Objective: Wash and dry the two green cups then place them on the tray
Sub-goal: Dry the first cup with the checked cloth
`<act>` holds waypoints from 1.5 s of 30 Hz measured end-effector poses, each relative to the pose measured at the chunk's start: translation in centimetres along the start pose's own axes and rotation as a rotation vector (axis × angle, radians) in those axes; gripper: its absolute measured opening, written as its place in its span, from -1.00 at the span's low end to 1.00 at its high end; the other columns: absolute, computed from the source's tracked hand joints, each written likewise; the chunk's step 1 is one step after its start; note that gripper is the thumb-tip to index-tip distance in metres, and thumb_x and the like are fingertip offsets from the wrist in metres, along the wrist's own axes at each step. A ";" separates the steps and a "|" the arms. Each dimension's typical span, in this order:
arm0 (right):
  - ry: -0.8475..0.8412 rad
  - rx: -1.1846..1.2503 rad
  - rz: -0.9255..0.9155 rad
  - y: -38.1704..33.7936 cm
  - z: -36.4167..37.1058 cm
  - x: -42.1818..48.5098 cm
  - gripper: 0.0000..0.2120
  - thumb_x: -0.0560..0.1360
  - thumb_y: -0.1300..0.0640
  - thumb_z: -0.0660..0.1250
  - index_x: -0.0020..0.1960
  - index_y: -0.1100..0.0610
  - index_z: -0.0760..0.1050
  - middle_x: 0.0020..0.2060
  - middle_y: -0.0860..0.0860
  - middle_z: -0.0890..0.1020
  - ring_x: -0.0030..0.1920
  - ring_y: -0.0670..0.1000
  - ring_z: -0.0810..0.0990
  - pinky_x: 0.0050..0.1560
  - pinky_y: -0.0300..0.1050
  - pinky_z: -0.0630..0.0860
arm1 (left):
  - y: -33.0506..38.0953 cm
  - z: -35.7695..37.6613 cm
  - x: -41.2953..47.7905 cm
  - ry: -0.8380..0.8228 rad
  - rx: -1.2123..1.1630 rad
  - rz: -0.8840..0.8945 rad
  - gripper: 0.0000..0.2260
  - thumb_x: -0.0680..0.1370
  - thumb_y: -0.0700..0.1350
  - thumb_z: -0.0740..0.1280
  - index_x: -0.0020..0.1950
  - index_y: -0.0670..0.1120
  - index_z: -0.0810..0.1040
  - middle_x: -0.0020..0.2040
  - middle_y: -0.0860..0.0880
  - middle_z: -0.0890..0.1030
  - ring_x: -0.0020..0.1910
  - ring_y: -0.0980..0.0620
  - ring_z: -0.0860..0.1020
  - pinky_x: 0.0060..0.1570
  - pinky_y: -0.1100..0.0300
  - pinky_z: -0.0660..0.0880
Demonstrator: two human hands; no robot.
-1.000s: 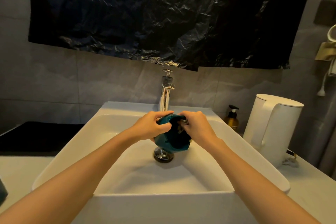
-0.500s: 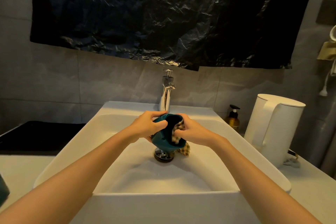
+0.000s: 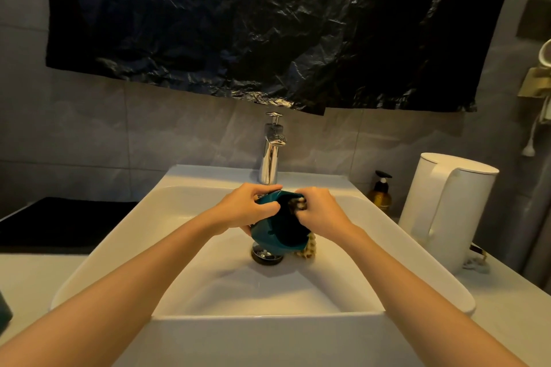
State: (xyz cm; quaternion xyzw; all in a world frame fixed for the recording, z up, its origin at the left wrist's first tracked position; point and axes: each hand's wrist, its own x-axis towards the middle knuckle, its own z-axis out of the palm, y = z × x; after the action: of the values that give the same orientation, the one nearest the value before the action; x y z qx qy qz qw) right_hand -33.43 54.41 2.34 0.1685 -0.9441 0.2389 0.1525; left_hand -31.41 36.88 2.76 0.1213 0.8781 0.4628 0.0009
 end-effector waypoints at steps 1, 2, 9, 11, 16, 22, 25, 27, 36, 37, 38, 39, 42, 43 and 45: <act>-0.054 0.047 0.017 -0.1 0.0 0.0 -0.80 0.42 0.31 0.30 0.03 0.20 0.57 -0.09 0.12 0.63 -0.06 0.11 0.58 -0.11 0.03 0.61 | -0.1 0.0 0.0 0.003 0.007 -0.006 -0.58 0.56 -0.07 0.27 0.41 0.16 0.35 0.22 -0.06 0.53 0.07 -0.11 0.56 -0.30 0.07 0.64; -0.109 0.081 0.035 -0.2 -0.1 0.0 -0.72 0.42 0.34 0.31 0.12 0.19 0.54 -0.01 0.11 0.61 0.01 0.10 0.57 -0.07 -0.02 0.61 | -0.1 0.0 0.0 0.007 0.009 -0.016 -0.58 0.56 -0.07 0.27 0.41 0.16 0.35 0.22 -0.06 0.53 0.06 -0.10 0.56 -0.32 0.08 0.63; -0.461 0.476 0.196 -1.1 -1.0 -0.2 -0.57 0.57 0.32 0.13 0.40 0.07 0.22 0.20 0.08 0.46 0.24 0.07 0.44 0.30 0.00 0.44 | -0.3 -0.5 0.2 0.013 -0.008 -0.050 -0.61 0.57 -0.07 0.26 0.40 0.12 0.38 0.16 -0.07 0.55 0.00 -0.09 0.55 -0.35 0.11 0.62; -0.442 0.368 0.135 -0.8 -1.1 -0.2 -0.56 0.57 0.36 0.12 0.41 0.10 0.25 0.24 0.10 0.47 0.25 0.07 0.44 0.25 -0.05 0.45 | -0.3 -0.5 0.0 0.012 -0.007 -0.048 -0.61 0.57 -0.06 0.26 0.40 0.13 0.38 0.16 -0.07 0.55 0.00 -0.10 0.56 -0.36 0.12 0.62; -0.175 0.123 0.062 0.0 -0.2 -0.1 -0.69 0.49 0.37 0.27 0.19 0.15 0.52 0.03 0.11 0.61 0.04 0.06 0.56 -0.09 -0.13 0.59 | 0.0 0.1 -0.3 -0.042 0.037 -0.001 -0.62 0.57 -0.07 0.26 0.38 0.16 0.39 0.11 -0.01 0.55 0.01 -0.05 0.55 -0.32 0.12 0.63; -0.016 -0.207 -0.071 0.0 -0.1 -0.1 -0.84 0.54 0.15 0.24 0.04 0.18 0.55 -0.08 0.12 0.64 -0.10 0.10 0.57 -0.12 0.03 0.57 | 0.4 -0.3 -0.7 -0.055 -0.012 0.028 -0.66 0.57 -0.12 0.23 0.31 0.17 0.45 0.03 -0.03 0.59 -0.04 -0.04 0.60 -0.32 0.09 0.63; 0.019 -0.298 -0.110 -0.1 0.0 -0.2 -0.80 0.58 0.08 0.22 0.04 0.17 0.54 -0.09 0.11 0.62 -0.13 0.09 0.55 -0.19 -0.08 0.47 | 0.5 -0.5 -0.8 -0.067 -0.004 0.027 -0.65 0.57 -0.11 0.23 0.32 0.18 0.45 0.07 -0.04 0.58 0.00 -0.06 0.59 -0.31 0.08 0.63; -0.043 -0.196 -0.072 -0.1 0.4 -0.2 -0.84 0.54 0.16 0.26 0.05 0.18 0.55 -0.08 0.11 0.63 -0.13 0.07 0.57 -0.17 -0.04 0.56 | 0.5 -0.4 -0.8 -0.079 0.021 0.027 -0.66 0.57 -0.11 0.24 0.32 0.18 0.45 0.06 0.00 0.56 0.01 -0.04 0.57 -0.28 0.07 0.64; -0.028 -0.086 -0.010 -0.3 0.0 -0.5 -0.85 0.52 0.19 0.22 -0.14 0.20 0.54 -0.23 0.13 0.61 -0.22 0.11 0.56 -0.34 -0.04 0.45 | 0.9 -0.4 -1.0 -0.076 -0.052 0.010 -0.76 0.58 -0.06 0.23 0.16 0.26 0.47 0.02 -0.02 0.60 -0.11 0.06 0.60 -0.30 0.12 0.63; 0.000 -0.097 -0.006 -0.3 -0.1 -0.5 -0.82 0.54 0.15 0.21 -0.17 0.20 0.51 -0.26 0.13 0.60 -0.24 0.12 0.55 -0.37 -0.07 0.38 | 1.1 -0.4 -0.9 -0.042 -0.073 0.006 -0.77 0.57 -0.03 0.25 0.16 0.26 0.48 0.04 -0.02 0.60 -0.09 0.06 0.60 -0.29 0.13 0.63; 0.029 -0.096 0.015 -0.4 -0.2 -0.5 -0.78 0.56 0.14 0.20 -0.19 0.21 0.50 -0.28 0.14 0.58 -0.26 0.13 0.53 -0.38 -0.06 0.35 | 1.3 -0.4 -0.9 0.008 -0.100 0.004 -0.76 0.56 0.01 0.28 0.20 0.25 0.48 0.07 -0.03 0.60 -0.06 0.05 0.59 -0.27 0.13 0.63; 0.058 -0.087 0.040 -0.4 -0.2 -0.3 -0.76 0.56 0.13 0.19 -0.21 0.23 0.48 -0.28 0.14 0.57 -0.26 0.14 0.52 -0.38 -0.04 0.35 | 1.5 -0.5 -0.7 0.057 -0.134 0.005 -0.70 0.54 0.04 0.31 0.26 0.23 0.46 0.12 -0.04 0.59 -0.01 0.02 0.58 -0.25 0.14 0.63; 0.113 0.028 0.195 -0.4 -0.5 0.3 -0.77 0.56 0.18 0.15 -0.23 0.25 0.42 -0.25 0.18 0.55 -0.26 0.15 0.51 -0.39 -0.07 0.35 | 1.4 -0.6 -0.4 0.105 -0.328 0.020 -0.43 0.48 0.03 0.39 0.44 0.20 0.27 0.23 -0.06 0.51 0.13 -0.07 0.53 -0.22 0.13 0.60; 0.119 0.108 0.251 -0.4 -0.6 0.5 -0.79 0.55 0.20 0.14 -0.22 0.25 0.41 -0.22 0.20 0.55 -0.24 0.15 0.52 -0.37 -0.06 0.41 | 1.3 -0.5 -0.3 0.105 -0.388 0.025 -0.37 0.46 -0.02 0.42 0.46 0.20 0.23 0.25 -0.07 0.49 0.15 -0.09 0.53 -0.19 0.12 0.60; 0.074 0.313 0.356 -0.2 -0.6 0.7 -0.85 0.54 0.25 0.13 -0.08 0.26 0.45 -0.11 0.20 0.57 -0.14 0.17 0.58 -0.22 0.03 0.59 | 1.0 -0.1 -0.2 0.116 -0.422 0.064 -0.36 0.45 -0.12 0.44 0.44 0.18 0.25 0.24 -0.10 0.52 0.10 -0.08 0.56 -0.16 0.12 0.61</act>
State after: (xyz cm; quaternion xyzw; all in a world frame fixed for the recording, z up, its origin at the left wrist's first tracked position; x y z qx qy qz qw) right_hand -33.82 54.37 3.16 0.0120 -0.9042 0.4113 0.1146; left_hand -30.98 37.30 3.56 0.1193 0.7563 0.6421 -0.0391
